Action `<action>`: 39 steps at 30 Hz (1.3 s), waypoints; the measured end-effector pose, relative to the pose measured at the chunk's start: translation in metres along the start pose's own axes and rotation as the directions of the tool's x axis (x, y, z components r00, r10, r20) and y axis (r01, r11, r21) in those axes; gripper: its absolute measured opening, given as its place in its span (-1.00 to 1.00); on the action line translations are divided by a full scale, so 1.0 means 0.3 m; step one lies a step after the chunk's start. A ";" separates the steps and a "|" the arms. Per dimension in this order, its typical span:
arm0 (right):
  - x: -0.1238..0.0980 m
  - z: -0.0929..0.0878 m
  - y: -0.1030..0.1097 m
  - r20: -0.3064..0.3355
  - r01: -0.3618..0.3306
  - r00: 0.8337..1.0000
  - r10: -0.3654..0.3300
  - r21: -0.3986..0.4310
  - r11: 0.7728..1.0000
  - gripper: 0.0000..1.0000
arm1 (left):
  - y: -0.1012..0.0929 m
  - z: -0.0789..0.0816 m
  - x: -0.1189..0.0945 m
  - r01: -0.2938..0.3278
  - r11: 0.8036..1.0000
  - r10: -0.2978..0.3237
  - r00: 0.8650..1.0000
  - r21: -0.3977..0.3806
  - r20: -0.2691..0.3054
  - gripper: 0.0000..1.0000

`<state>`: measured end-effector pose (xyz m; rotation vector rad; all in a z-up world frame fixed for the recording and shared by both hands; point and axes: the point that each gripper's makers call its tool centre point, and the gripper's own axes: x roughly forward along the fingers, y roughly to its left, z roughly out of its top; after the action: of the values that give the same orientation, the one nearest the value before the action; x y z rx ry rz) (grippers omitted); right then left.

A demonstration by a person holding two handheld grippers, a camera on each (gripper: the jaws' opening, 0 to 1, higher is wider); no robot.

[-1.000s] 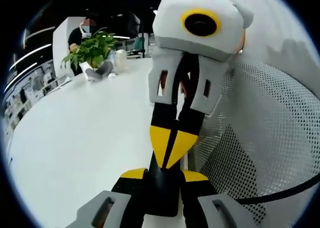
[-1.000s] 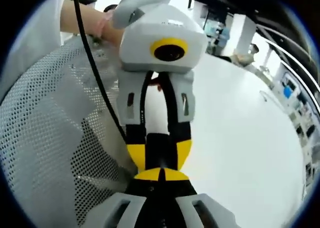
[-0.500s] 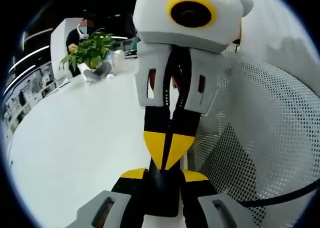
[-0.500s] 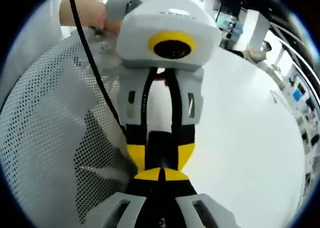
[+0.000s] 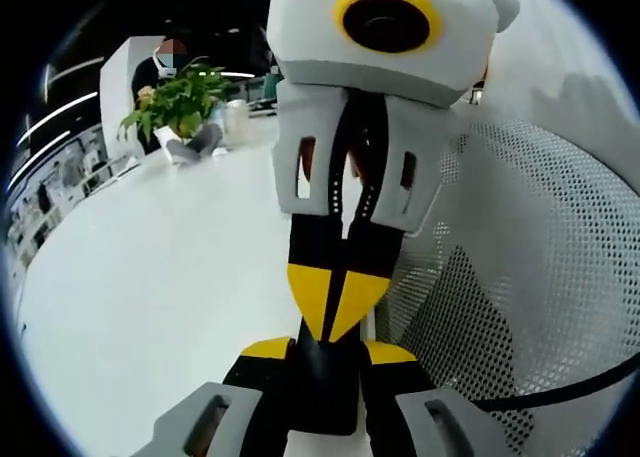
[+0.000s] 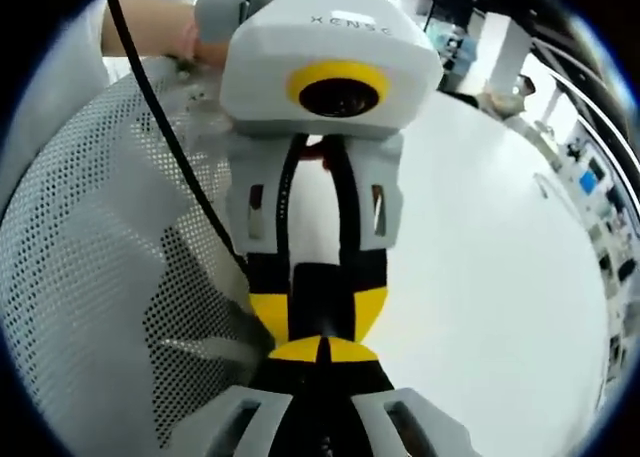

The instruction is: Press the specified remote control buttons in sequence, fully releasing each button before pressing the next.

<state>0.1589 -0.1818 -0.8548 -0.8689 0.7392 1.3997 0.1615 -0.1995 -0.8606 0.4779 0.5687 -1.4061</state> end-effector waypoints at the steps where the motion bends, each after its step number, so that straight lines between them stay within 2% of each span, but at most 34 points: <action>1: 0.000 0.000 0.000 0.001 0.000 1.000 0.000 0.000 1.000 -1.00 | 0.000 0.000 0.000 0.000 1.000 0.000 1.000 0.000 0.000 -0.49; 8: 0.000 0.001 -0.001 0.008 -0.002 1.000 0.002 0.001 1.000 -1.00 | 0.001 0.000 -0.002 0.000 1.000 0.000 1.000 0.000 0.000 -0.49; 16: -0.003 -0.002 0.004 0.075 0.034 0.997 -0.030 -0.049 0.998 -1.00 | 0.003 -0.001 -0.002 -0.001 1.000 0.001 1.000 0.000 -0.002 -0.49; 26: -0.009 0.002 -0.008 0.202 0.002 0.979 -0.024 0.107 0.994 -1.00 | 0.003 -0.001 -0.002 -0.013 1.000 0.013 1.000 -0.011 -0.004 -0.49; 34: -0.008 0.007 -0.003 0.207 0.004 0.978 -0.020 0.078 0.997 -1.00 | 0.001 -0.001 -0.002 -0.015 1.000 0.015 1.000 -0.012 -0.005 -0.49; 39: -0.008 0.008 -0.006 0.227 -0.004 0.974 -0.021 0.108 0.994 -1.00 | 0.001 0.000 -0.003 -0.017 1.000 0.017 1.000 -0.014 -0.004 -0.49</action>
<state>0.1604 -0.1810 -0.8513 -0.6145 0.6274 1.4109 0.1617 -0.1989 -0.8602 0.4738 0.5756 -1.3841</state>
